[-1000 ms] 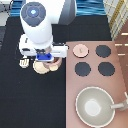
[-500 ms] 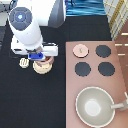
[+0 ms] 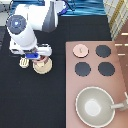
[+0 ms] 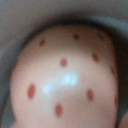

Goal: Take the lid off the pot, put the pot on the plate, and use the tool to push the pot to the front of the table.

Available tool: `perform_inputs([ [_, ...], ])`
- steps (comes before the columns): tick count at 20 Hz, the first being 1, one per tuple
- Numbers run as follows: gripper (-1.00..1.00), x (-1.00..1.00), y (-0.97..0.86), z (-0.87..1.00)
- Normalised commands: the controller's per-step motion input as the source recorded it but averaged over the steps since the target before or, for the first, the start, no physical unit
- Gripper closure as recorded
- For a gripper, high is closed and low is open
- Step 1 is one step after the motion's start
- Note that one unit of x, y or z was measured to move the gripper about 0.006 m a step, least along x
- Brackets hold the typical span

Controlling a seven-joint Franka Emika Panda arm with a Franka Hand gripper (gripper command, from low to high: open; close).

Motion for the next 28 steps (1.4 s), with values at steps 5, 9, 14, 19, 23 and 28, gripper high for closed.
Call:
perform_inputs([
  [5,1.0,0.16,0.0,-0.3],
  [9,1.0,0.02,0.08,-0.37],
  [14,1.0,0.02,0.01,-0.29],
  [19,-1.0,0.0,-0.02,0.01],
  [23,-1.0,-0.08,-0.06,0.6],
  [28,-1.0,-0.32,0.0,0.69],
])
